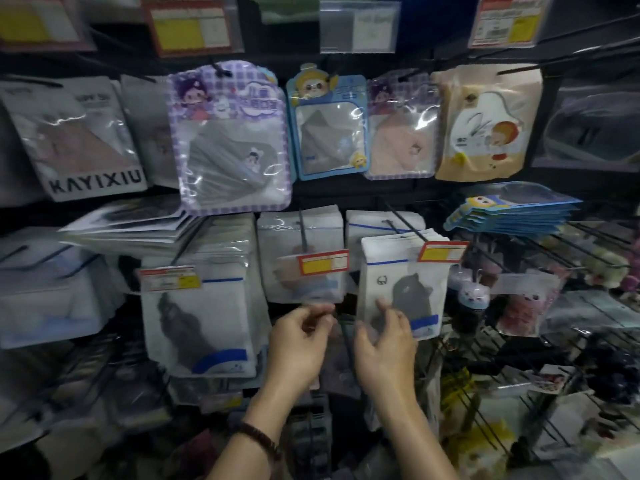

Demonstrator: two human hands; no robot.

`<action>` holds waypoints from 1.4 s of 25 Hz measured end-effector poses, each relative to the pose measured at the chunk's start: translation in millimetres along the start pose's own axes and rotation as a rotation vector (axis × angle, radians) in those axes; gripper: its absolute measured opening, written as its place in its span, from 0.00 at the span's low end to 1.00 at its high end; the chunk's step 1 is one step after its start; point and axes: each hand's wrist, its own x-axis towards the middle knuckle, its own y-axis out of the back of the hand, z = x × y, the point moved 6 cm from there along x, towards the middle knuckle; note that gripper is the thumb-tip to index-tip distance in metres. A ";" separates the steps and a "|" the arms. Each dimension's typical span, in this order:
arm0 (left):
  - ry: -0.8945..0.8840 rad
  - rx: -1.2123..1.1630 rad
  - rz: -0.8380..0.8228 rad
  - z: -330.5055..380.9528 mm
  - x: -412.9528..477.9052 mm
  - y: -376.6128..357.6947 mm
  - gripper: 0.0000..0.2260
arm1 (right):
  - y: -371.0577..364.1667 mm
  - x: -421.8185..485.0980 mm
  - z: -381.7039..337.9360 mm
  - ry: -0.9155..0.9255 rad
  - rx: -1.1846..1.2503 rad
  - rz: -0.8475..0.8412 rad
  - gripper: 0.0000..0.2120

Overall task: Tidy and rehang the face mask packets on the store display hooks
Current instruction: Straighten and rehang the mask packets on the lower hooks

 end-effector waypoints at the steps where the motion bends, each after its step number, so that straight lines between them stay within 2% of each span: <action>1: 0.016 -0.009 -0.014 -1.7 -8.6 17.5 0.09 | -17.3 -12.0 -7.1 0.016 0.032 -0.030 0.22; 3: -0.004 0.023 0.005 -4.7 -22.7 58.3 0.09 | -50.5 -33.1 -24.9 0.044 0.084 -0.084 0.15; 5: -0.046 0.102 0.114 -10.4 -30.2 107.2 0.09 | -82.0 -51.6 -47.1 0.052 0.135 -0.161 0.11; 8: -0.067 0.179 0.349 -22.5 -31.4 173.7 0.10 | -119.5 -70.2 -73.9 0.037 0.205 -0.274 0.18; 10: -0.057 0.204 0.437 -31.9 -23.2 206.5 0.14 | -138.4 -76.2 -86.7 0.036 0.206 -0.285 0.26; 14: 0.088 0.272 0.339 -54.3 0.6 234.9 0.29 | -157.9 -78.5 -105.1 0.016 0.189 -0.258 0.33; 17: 0.111 0.111 0.217 -62.3 6.5 232.1 0.32 | -163.1 -82.8 -108.9 -0.019 0.194 -0.233 0.35; 21: 0.113 0.118 0.260 -64.9 6.2 234.1 0.28 | -161.8 -86.1 -107.7 -0.020 0.200 -0.141 0.31; 25: 0.109 0.107 0.378 -59.8 4.7 244.0 0.18 | -144.1 -82.7 -109.4 0.010 0.154 0.027 0.15; 29: 0.064 0.171 0.396 -54.9 7.8 247.5 0.08 | -142.1 -80.3 -110.1 -0.014 0.222 0.029 0.04; 32: 0.075 0.105 0.366 -58.0 5.7 247.1 0.04 | -141.1 -84.4 -109.1 -0.023 0.263 0.035 0.00; 34: 0.065 0.040 0.352 -61.5 1.3 248.2 0.00 | -139.4 -86.8 -106.8 -0.023 0.303 0.030 0.02; 35: 0.045 0.004 0.354 -61.8 -1.4 249.6 0.02 | -137.8 -87.7 -106.5 -0.019 0.324 0.025 0.02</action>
